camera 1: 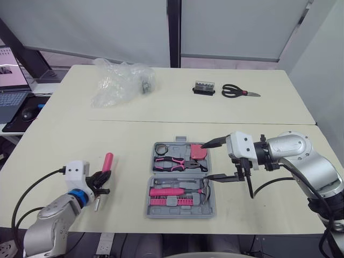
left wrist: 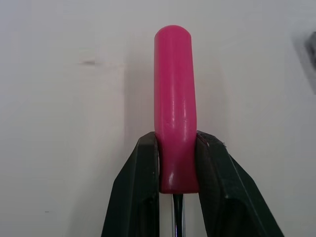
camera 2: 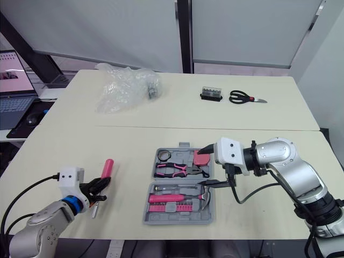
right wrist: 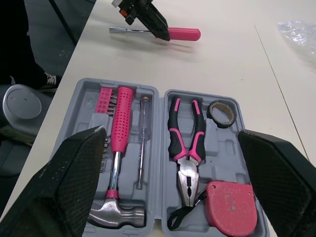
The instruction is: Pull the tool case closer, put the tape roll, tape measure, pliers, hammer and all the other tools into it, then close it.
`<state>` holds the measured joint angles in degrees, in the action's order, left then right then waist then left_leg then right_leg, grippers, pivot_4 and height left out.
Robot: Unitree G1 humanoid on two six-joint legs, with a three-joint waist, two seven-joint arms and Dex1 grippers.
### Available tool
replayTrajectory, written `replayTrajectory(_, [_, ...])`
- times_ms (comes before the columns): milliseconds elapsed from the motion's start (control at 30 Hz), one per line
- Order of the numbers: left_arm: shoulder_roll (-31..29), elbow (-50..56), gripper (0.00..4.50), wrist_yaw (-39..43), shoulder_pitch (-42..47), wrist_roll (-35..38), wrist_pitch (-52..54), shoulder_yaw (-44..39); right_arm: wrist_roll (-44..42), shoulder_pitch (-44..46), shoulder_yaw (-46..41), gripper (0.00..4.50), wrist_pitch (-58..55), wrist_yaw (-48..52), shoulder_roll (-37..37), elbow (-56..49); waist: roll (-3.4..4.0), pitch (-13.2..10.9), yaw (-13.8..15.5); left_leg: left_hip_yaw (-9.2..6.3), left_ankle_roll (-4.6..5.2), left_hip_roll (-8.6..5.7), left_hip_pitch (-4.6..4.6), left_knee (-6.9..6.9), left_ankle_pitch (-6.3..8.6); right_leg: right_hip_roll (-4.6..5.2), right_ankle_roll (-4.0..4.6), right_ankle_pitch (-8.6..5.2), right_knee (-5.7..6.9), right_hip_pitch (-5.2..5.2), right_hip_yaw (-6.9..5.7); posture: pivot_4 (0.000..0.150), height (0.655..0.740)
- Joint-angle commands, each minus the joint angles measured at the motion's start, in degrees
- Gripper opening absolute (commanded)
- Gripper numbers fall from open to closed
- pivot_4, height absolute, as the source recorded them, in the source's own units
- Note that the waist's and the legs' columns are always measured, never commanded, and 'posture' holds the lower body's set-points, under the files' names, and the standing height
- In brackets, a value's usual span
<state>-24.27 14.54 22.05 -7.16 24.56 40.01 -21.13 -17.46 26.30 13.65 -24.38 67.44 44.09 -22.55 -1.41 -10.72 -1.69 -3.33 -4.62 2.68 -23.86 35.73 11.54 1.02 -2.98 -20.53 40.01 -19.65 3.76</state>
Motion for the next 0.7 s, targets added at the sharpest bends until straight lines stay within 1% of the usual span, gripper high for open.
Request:
replayTrajectory(33, [2.2,5.8,0.62,-4.4,1.4,-1.1,2.4,4.0,0.0,1.3,0.1,4.5,1.0,0.3,-0.2,-0.5,0.0,0.0,0.0,0.0,0.0,-0.02,0.01,0.01,0.0,0.01,-0.01,0.0,-0.01,0.03,0.0,0.15,0.74])
replayTrajectory(167, [4.1,5.3,0.62,-7.1,3.3,-2.3,3.9,6.8,0.3,1.7,0.4,4.5,1.1,0.7,-0.3,0.0,0.0,0.0,0.0,-0.01,0.0,-0.04,-0.01,0.04,0.0,0.0,-0.04,0.02,-0.03,0.04,0.0,0.15,0.74])
replayTrajectory(367, [5.2,5.7,0.62,-9.0,3.1,-2.4,6.4,8.6,0.5,1.7,0.4,4.5,1.1,1.1,0.3,0.3,0.0,0.0,-0.1,0.01,0.0,-0.03,-0.01,0.03,0.0,-0.02,-0.04,0.02,-0.07,0.03,0.02,0.15,0.74])
replayTrajectory(567, [6.4,9.2,0.62,-9.9,-0.3,-2.6,7.2,9.7,0.7,1.1,0.3,4.5,1.1,1.0,0.4,0.0,0.0,0.0,-0.1,0.02,0.0,-0.04,-0.01,0.03,0.0,0.0,-0.05,0.02,-0.09,0.04,0.05,0.15,0.74])
replayTrajectory(700, [6.3,9.7,0.62,-9.8,-1.8,-2.9,6.9,10.4,0.7,0.8,0.4,4.5,1.1,1.0,0.3,-0.3,0.0,0.0,0.0,0.01,0.0,-0.04,0.0,0.03,0.0,-0.01,-0.04,0.02,-0.09,0.05,0.03,0.15,0.74])
